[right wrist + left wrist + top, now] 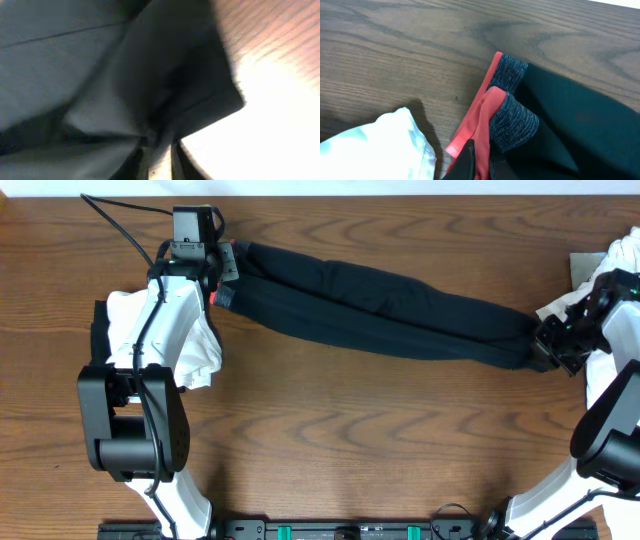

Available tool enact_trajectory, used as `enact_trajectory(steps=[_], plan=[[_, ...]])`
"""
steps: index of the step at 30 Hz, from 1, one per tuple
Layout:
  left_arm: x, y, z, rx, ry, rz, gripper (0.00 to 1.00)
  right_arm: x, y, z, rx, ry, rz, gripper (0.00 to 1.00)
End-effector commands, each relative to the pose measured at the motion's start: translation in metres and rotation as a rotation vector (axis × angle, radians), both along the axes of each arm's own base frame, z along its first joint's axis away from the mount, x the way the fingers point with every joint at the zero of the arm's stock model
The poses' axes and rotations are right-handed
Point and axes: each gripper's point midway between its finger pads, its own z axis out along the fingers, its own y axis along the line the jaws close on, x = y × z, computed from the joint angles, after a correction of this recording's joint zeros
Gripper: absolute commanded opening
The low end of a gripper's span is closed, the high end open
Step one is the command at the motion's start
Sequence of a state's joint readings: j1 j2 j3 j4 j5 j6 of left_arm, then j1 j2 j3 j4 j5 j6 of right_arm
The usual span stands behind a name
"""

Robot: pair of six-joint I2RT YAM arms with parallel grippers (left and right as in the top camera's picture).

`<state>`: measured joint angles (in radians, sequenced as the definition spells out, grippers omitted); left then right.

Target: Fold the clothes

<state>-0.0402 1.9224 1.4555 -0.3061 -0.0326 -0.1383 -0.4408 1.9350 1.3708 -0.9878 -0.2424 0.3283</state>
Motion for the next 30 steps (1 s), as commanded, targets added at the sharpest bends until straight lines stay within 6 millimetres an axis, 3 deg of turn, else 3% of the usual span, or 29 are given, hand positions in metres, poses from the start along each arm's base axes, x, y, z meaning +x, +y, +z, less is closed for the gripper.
enact_trajectory(steps=[1, 5, 8, 9, 11, 16, 22, 28, 30], plan=[[0.009, 0.006, 0.008, -0.006, -0.025, 0.035, 0.07, 0.004, -0.015, 0.003, -0.054, -0.016, 0.008, 0.27], [0.008, 0.003, 0.004, -0.016, -0.015, 0.033, 0.07, 0.009, -0.015, 0.003, -0.051, -0.038, 0.007, 0.33], [0.006, 0.003, 0.003, -0.015, -0.005, 0.033, 0.14, 0.009, -0.014, 0.005, -0.048, -0.039, 0.019, 0.34], [0.005, 0.004, 0.002, -0.015, 0.0, 0.034, 0.17, 0.007, -0.013, 0.007, -0.042, -0.037, 0.032, 0.34], [0.003, 0.004, 0.003, -0.009, 0.006, 0.029, 0.36, 0.008, -0.008, 0.014, -0.021, -0.054, 0.061, 0.34], [-0.002, 0.004, 0.016, 0.017, -0.002, 0.0, 0.53, 0.014, -0.004, 0.043, -0.031, -0.138, 0.079, 0.35], [-0.02, 0.006, 0.036, 0.03, 0.018, -0.007, 0.56, 0.015, 0.012, 0.102, -0.047, -0.306, 0.154, 0.36], [-0.054, -0.036, 0.023, -0.075, 0.156, -0.135, 0.55, 0.009, 0.042, 0.13, -0.05, -0.357, 0.239, 0.39], [-0.067, -0.056, 0.015, -0.101, 0.214, -0.184, 0.47, 0.008, 0.052, 0.129, -0.041, -0.35, 0.266, 0.39]])
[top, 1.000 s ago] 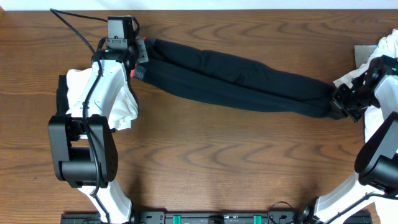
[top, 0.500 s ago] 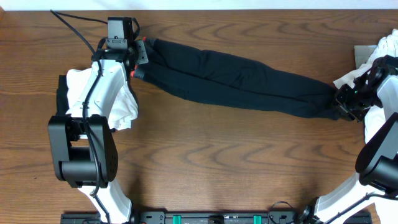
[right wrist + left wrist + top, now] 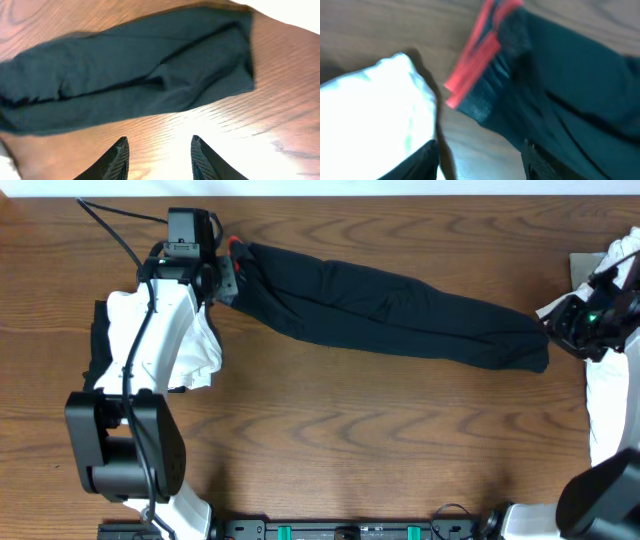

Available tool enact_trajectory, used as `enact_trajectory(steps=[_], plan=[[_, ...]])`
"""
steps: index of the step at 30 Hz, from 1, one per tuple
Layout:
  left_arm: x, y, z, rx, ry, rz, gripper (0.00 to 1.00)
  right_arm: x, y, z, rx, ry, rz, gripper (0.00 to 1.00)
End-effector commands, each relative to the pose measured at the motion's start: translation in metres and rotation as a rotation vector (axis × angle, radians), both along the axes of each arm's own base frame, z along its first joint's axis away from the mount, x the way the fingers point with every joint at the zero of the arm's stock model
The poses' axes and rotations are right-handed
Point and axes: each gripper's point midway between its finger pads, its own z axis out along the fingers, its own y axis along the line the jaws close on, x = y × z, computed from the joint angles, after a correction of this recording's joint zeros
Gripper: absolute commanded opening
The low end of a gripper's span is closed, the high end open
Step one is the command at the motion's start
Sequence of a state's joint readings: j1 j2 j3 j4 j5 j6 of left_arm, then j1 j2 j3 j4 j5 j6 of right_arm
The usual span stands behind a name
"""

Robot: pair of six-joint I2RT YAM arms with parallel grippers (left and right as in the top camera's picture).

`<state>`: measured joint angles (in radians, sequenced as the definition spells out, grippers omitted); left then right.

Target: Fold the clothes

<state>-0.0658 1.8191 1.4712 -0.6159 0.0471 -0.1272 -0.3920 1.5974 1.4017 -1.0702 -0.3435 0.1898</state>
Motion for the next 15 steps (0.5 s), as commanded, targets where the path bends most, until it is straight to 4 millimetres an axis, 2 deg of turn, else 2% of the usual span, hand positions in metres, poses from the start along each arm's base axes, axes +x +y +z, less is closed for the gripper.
enact_trajectory(steps=[1, 4, 6, 11, 15], plan=[[-0.011, -0.04, 0.002, -0.062, 0.037, -0.116, 0.41, 0.003, 0.02, 0.004, 0.011, -0.011, 0.081, 0.39], [-0.025, -0.067, -0.008, -0.031, 0.087, -0.225, 0.27, 0.0, 0.031, 0.002, 0.01, 0.011, 0.111, 0.39], [-0.037, -0.085, -0.015, 0.0, 0.125, -0.322, 0.24, 0.001, 0.035, 0.0, 0.0, 0.017, 0.124, 0.39], [-0.061, -0.13, -0.035, 0.095, 0.178, -0.612, 0.23, -0.001, 0.034, -0.002, -0.031, 0.034, 0.126, 0.4], [-0.068, -0.152, -0.053, 0.154, 0.193, -0.764, 0.29, -0.003, 0.029, -0.003, -0.042, 0.048, 0.103, 0.44]])
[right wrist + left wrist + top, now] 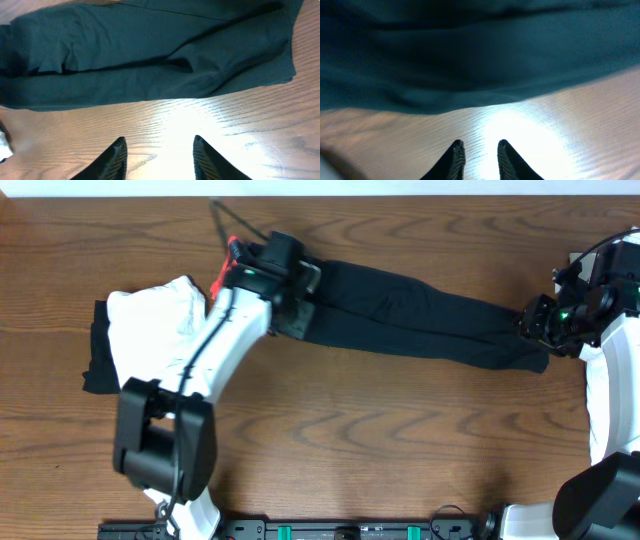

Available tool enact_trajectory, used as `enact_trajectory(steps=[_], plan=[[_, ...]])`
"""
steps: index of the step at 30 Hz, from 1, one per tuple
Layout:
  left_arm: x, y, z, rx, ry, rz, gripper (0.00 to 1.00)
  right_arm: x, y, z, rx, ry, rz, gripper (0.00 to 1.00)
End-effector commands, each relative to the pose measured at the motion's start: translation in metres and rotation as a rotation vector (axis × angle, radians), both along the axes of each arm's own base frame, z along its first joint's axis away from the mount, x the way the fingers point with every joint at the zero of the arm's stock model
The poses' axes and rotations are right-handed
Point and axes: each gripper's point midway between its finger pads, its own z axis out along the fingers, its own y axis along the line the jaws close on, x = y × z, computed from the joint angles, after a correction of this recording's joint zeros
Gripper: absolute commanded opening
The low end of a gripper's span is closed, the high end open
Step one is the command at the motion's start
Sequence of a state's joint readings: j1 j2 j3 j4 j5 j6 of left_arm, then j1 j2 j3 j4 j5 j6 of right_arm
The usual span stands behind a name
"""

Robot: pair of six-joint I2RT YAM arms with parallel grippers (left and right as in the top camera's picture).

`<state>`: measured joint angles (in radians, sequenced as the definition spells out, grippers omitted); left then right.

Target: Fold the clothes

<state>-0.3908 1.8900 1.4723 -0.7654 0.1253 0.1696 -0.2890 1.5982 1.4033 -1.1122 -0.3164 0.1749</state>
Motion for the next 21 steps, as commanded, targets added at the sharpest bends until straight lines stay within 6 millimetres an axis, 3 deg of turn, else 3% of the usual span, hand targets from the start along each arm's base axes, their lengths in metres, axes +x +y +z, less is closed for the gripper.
enact_trajectory(steps=[1, 7, 13, 21], plan=[[0.001, -0.013, -0.014, 0.049, -0.013, -0.176, 0.31, 0.0, -0.005, 0.001, -0.027, 0.002, -0.006, 0.47], [0.013, -0.036, -0.034, 0.049, -0.058, -0.257, 0.38, 0.0, -0.014, 0.001, -0.035, 0.005, -0.043, 0.51], [0.015, -0.037, -0.06, 0.073, -0.037, -0.315, 0.46, -0.001, -0.015, 0.001, -0.036, 0.005, -0.045, 0.5], [0.032, -0.04, -0.059, 0.082, -0.107, -0.304, 0.48, -0.001, -0.016, 0.001, -0.036, 0.005, -0.046, 0.5]])
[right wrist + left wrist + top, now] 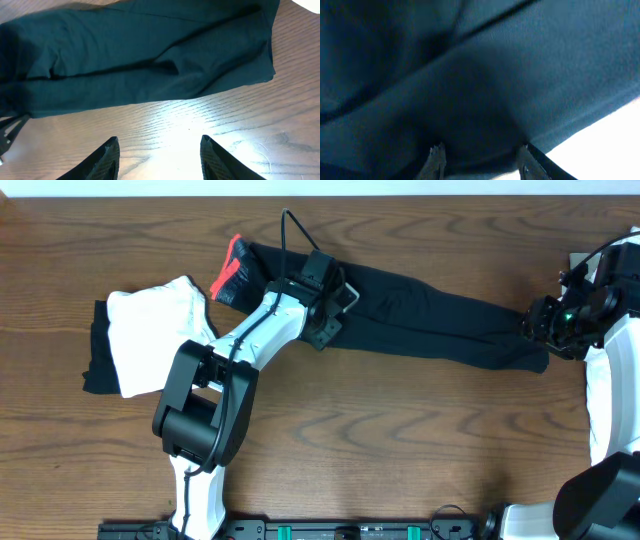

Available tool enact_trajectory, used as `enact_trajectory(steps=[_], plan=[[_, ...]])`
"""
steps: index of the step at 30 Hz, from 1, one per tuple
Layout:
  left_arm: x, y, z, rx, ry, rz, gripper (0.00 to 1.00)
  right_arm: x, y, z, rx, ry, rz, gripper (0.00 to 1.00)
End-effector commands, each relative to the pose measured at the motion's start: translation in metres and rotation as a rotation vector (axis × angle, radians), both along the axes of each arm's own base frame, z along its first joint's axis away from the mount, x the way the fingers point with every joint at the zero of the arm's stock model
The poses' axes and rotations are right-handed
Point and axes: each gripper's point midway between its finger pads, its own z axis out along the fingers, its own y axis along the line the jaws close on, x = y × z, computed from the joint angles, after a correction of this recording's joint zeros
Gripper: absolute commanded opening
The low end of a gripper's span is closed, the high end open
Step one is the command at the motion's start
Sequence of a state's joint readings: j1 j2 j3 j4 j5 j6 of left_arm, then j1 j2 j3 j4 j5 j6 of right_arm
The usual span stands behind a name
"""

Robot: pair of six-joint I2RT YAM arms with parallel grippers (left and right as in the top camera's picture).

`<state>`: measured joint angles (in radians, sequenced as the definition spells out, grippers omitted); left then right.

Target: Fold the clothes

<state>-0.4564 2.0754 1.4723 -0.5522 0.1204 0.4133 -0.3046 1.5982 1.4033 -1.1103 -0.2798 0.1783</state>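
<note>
Dark trousers (420,320) lie stretched across the far side of the table, their red waistband (228,277) at the left end. My left gripper (328,315) is low over the upper part of the trousers. In the left wrist view it (482,162) is open, and dark cloth (480,75) fills the frame and the space between the fingers. My right gripper (537,327) is by the leg ends. It (162,160) is open above bare wood, with the trousers (140,60) just ahead of it.
A folded white garment (155,330) lies on a dark one (93,355) at the left of the wooden table (380,450). The left arm reaches from the front edge diagonally up to the trousers.
My left gripper has moved right along the trousers, away from the waistband, and now sits close over the cloth. The red waistband shows uncovered. The right gripper has barely moved.
At first both grippers were shut on the trousers, left on the red waistband, right on the leg ends, holding them stretched. A second later both were open and the trousers lay flat. Then the left gripper was over the waist part, and now farther right.
</note>
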Motion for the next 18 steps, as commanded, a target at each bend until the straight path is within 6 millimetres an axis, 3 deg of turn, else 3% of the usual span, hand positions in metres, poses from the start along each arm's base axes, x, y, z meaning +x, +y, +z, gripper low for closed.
enact_trajectory(steps=[1, 9, 18], plan=[[0.011, 0.002, 0.004, 0.028, -0.047, -0.005, 0.46, 0.001, -0.004, 0.002, -0.003, -0.004, -0.018, 0.5], [0.032, 0.005, 0.014, 0.052, -0.143, 0.023, 0.1, 0.003, -0.005, 0.003, -0.006, -0.015, -0.018, 0.5], [0.068, -0.012, 0.048, -0.02, -0.29, 0.034, 0.07, 0.003, -0.005, 0.003, -0.006, -0.014, -0.018, 0.5]])
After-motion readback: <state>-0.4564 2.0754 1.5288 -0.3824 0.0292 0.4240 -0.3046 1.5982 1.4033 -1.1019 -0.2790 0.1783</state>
